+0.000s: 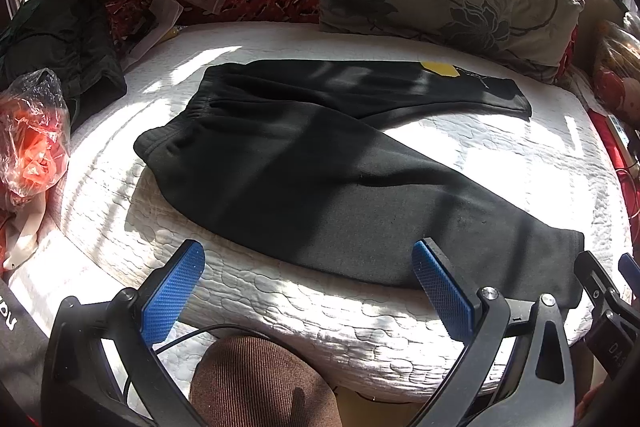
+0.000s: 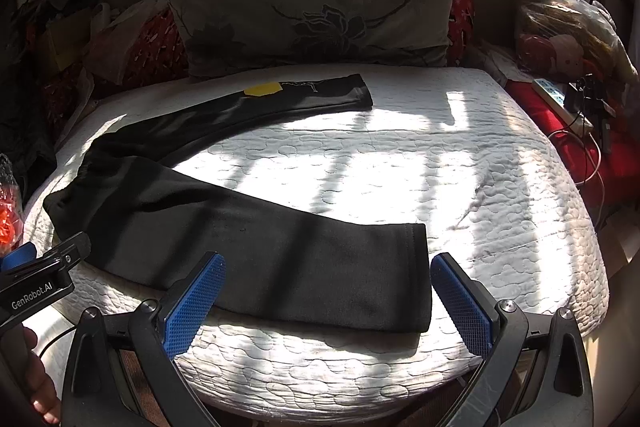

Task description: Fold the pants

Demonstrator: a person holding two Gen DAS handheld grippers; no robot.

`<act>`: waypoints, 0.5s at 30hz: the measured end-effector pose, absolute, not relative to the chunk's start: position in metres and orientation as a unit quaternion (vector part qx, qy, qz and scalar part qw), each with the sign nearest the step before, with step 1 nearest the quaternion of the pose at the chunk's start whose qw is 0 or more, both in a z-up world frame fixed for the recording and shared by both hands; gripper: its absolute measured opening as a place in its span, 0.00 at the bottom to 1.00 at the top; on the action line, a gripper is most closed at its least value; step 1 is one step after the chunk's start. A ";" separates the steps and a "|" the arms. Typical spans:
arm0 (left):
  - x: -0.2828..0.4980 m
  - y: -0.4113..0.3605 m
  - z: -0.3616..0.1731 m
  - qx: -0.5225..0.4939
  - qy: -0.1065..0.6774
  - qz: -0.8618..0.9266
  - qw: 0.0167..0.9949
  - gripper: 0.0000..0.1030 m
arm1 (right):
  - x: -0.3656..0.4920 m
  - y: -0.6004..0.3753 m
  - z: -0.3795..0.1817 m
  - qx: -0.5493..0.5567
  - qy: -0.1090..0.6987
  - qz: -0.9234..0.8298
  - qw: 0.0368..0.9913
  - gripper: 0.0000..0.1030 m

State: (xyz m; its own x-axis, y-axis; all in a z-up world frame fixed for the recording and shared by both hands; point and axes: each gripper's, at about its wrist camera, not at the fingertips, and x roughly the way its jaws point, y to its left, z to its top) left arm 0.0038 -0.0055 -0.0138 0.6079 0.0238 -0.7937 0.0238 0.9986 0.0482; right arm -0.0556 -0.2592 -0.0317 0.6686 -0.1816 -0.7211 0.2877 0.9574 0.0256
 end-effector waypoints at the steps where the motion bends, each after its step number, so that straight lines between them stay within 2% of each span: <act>1: 0.004 -0.005 -0.014 0.027 0.443 0.000 0.896 1.00 | -0.056 -0.259 -0.032 0.069 0.386 -0.129 0.911 1.00; 15: 0.009 -0.004 -0.017 0.026 0.449 0.005 0.893 1.00 | -0.053 -0.260 -0.032 0.067 0.387 -0.129 0.910 1.00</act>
State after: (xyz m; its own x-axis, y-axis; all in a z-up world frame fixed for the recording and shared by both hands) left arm 0.0090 -0.0039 -0.0172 0.5968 0.0318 -0.8017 0.0141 0.9986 0.0501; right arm -0.0529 -0.2602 -0.0322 0.6668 -0.1824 -0.7226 0.2866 0.9578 0.0227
